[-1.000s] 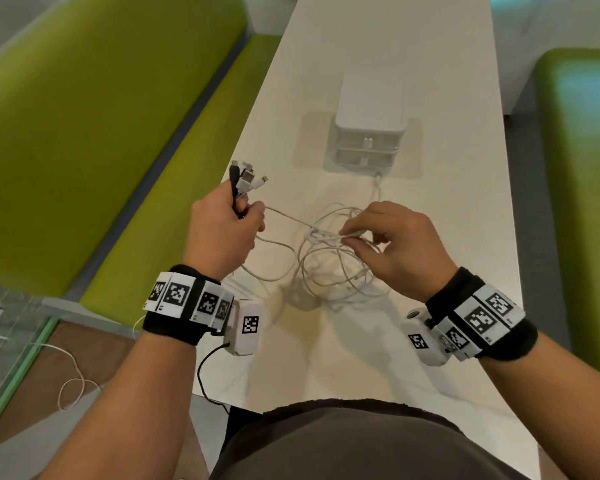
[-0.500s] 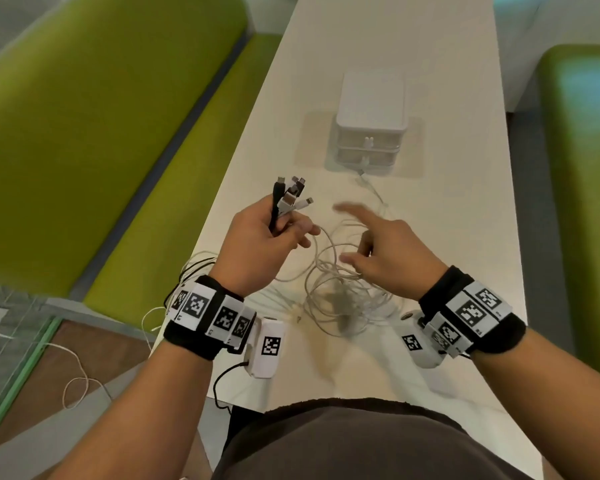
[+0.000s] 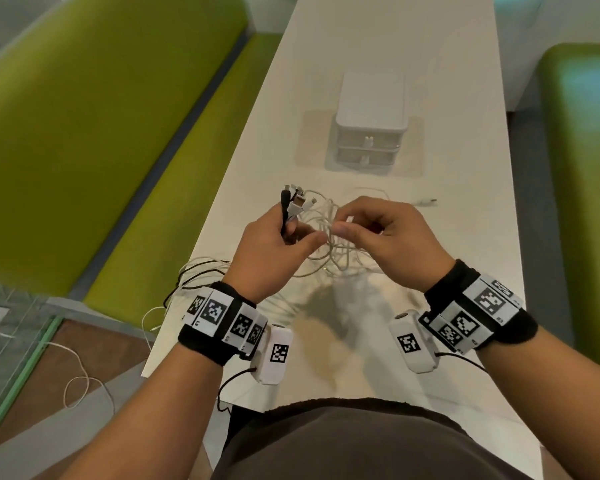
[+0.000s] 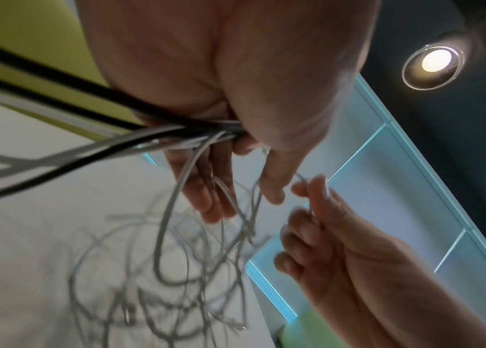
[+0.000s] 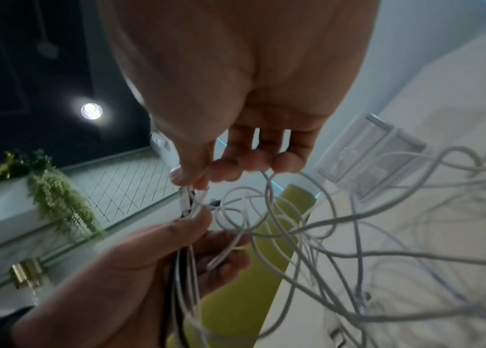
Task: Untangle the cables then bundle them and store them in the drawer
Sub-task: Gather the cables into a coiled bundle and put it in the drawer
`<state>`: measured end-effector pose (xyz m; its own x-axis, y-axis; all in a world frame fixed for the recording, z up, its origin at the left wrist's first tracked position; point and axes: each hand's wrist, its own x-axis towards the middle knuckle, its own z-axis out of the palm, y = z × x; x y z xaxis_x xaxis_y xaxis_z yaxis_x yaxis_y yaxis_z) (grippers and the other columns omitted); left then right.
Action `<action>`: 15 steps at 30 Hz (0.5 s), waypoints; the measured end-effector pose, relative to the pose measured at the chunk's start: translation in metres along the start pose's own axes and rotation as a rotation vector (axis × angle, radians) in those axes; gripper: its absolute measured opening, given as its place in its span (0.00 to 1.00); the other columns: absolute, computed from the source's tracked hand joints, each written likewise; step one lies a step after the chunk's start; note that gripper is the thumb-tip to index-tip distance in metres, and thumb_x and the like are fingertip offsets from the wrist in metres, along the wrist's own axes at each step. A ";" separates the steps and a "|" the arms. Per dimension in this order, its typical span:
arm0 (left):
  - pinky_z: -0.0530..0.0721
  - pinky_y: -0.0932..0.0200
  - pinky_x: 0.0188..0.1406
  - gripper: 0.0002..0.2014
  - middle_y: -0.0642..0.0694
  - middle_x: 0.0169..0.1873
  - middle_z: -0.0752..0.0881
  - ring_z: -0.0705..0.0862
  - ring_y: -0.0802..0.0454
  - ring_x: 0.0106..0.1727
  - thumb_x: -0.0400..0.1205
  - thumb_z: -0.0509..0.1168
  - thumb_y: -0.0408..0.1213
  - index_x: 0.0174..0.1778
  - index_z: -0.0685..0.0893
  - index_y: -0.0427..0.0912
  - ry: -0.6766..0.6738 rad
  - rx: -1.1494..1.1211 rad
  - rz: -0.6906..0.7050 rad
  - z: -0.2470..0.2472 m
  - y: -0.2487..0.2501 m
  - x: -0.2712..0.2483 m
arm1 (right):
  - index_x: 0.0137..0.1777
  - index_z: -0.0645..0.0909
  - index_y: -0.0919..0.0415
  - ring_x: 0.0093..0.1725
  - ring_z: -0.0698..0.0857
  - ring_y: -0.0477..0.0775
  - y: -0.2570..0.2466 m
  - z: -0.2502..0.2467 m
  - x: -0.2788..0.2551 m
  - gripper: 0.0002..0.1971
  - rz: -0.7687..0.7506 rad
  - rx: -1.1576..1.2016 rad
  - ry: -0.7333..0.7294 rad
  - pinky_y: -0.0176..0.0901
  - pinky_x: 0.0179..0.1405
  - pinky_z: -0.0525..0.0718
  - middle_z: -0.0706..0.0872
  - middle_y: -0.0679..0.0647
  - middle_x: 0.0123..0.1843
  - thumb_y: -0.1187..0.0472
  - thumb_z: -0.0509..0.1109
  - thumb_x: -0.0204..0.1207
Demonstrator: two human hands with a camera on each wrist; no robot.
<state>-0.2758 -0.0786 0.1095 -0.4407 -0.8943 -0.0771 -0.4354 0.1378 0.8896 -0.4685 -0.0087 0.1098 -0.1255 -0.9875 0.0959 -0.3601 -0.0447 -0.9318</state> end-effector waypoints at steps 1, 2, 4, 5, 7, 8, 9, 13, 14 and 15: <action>0.87 0.61 0.46 0.16 0.48 0.41 0.91 0.90 0.62 0.43 0.76 0.80 0.45 0.42 0.75 0.57 0.034 0.019 0.004 0.002 0.000 0.000 | 0.47 0.91 0.48 0.39 0.80 0.50 0.000 0.001 -0.001 0.05 -0.005 0.001 -0.031 0.37 0.41 0.77 0.86 0.47 0.34 0.49 0.79 0.77; 0.89 0.59 0.48 0.17 0.51 0.43 0.91 0.90 0.62 0.45 0.75 0.81 0.45 0.43 0.76 0.58 0.061 0.006 0.003 0.004 0.001 0.000 | 0.47 0.92 0.45 0.46 0.81 0.48 0.000 0.001 -0.003 0.06 -0.015 -0.032 -0.054 0.34 0.47 0.76 0.89 0.44 0.38 0.47 0.79 0.75; 0.91 0.48 0.52 0.19 0.50 0.44 0.93 0.92 0.55 0.47 0.73 0.82 0.39 0.41 0.76 0.58 0.089 -0.089 -0.014 0.006 0.001 0.000 | 0.46 0.93 0.43 0.54 0.80 0.46 0.000 0.001 -0.005 0.06 -0.017 -0.069 -0.072 0.31 0.54 0.74 0.89 0.44 0.42 0.46 0.80 0.72; 0.91 0.44 0.52 0.21 0.49 0.42 0.93 0.92 0.52 0.46 0.72 0.83 0.36 0.38 0.74 0.56 0.096 -0.116 -0.021 0.006 0.001 0.001 | 0.46 0.93 0.44 0.53 0.82 0.47 0.000 0.000 -0.006 0.05 -0.016 -0.044 -0.075 0.32 0.53 0.75 0.89 0.46 0.41 0.47 0.81 0.73; 0.90 0.46 0.50 0.23 0.49 0.35 0.93 0.91 0.51 0.41 0.72 0.83 0.33 0.35 0.71 0.54 0.112 -0.068 -0.013 0.004 0.002 0.002 | 0.45 0.92 0.51 0.39 0.85 0.48 0.000 -0.002 -0.005 0.06 0.014 0.066 -0.075 0.36 0.42 0.80 0.88 0.52 0.34 0.50 0.81 0.74; 0.88 0.50 0.48 0.23 0.50 0.33 0.92 0.90 0.52 0.39 0.71 0.83 0.34 0.35 0.72 0.55 0.118 -0.023 0.001 0.003 0.002 0.004 | 0.45 0.90 0.53 0.32 0.82 0.48 0.000 -0.005 -0.003 0.07 0.049 0.077 -0.067 0.39 0.35 0.80 0.85 0.54 0.30 0.51 0.81 0.74; 0.86 0.56 0.46 0.22 0.50 0.31 0.91 0.89 0.54 0.37 0.72 0.83 0.35 0.37 0.73 0.58 0.118 0.013 0.022 0.002 0.004 0.005 | 0.45 0.89 0.53 0.28 0.78 0.47 0.001 -0.007 0.000 0.08 0.088 0.020 -0.058 0.39 0.31 0.77 0.81 0.54 0.26 0.51 0.82 0.74; 0.77 0.73 0.34 0.15 0.50 0.27 0.80 0.81 0.62 0.29 0.74 0.79 0.36 0.52 0.82 0.51 0.091 0.100 0.093 0.012 0.005 0.004 | 0.40 0.87 0.50 0.26 0.80 0.44 0.002 -0.005 0.005 0.09 0.142 -0.319 -0.085 0.42 0.32 0.76 0.82 0.48 0.24 0.49 0.76 0.80; 0.76 0.72 0.32 0.14 0.52 0.27 0.78 0.80 0.61 0.28 0.75 0.78 0.37 0.52 0.83 0.47 0.094 0.118 0.090 0.014 0.004 0.004 | 0.42 0.87 0.51 0.29 0.83 0.48 0.002 -0.003 0.005 0.09 0.129 -0.252 -0.073 0.49 0.35 0.81 0.85 0.51 0.26 0.50 0.73 0.83; 0.77 0.70 0.32 0.15 0.54 0.28 0.77 0.79 0.61 0.29 0.75 0.79 0.39 0.53 0.82 0.45 0.093 0.126 0.074 0.015 0.003 0.004 | 0.44 0.86 0.51 0.32 0.86 0.55 0.001 -0.002 0.003 0.09 0.112 -0.149 -0.055 0.54 0.40 0.85 0.87 0.54 0.29 0.52 0.71 0.85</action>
<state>-0.2911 -0.0755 0.1053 -0.4035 -0.9144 0.0334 -0.5023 0.2519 0.8272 -0.4714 -0.0115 0.1097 -0.1235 -0.9919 -0.0284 -0.4801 0.0848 -0.8731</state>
